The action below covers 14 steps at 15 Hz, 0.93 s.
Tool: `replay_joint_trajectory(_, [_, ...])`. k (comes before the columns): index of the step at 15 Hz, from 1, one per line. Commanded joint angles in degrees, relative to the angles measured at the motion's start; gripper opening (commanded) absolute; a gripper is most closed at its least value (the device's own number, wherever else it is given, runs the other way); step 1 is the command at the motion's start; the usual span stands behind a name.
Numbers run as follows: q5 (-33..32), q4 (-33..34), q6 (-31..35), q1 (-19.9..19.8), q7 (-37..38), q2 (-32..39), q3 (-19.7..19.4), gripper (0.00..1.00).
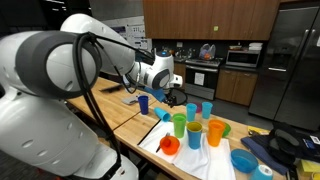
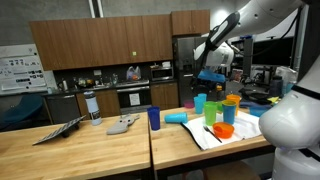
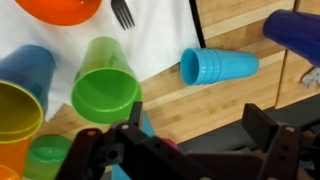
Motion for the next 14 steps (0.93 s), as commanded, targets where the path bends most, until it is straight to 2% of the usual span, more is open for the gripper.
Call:
replay_joint_trajectory(1, [-0.09, -5.06, -0.99, -1.94, 0.60, -4.93, -1.61, 1.00])
replay_joint_trajectory(9, [-0.19, -11.27, 0.23, -5.25, 2.55, -8.21, -2.72, 1.00])
replay_joint_trajectory(12, [1.31, -13.00, 2.23, -6.46, 3.38, -8.02, -4.04, 1.00])
replay_joint_trajectory(14, [2.00, -14.58, 5.82, -7.55, 5.22, -7.73, -4.14, 1.00])
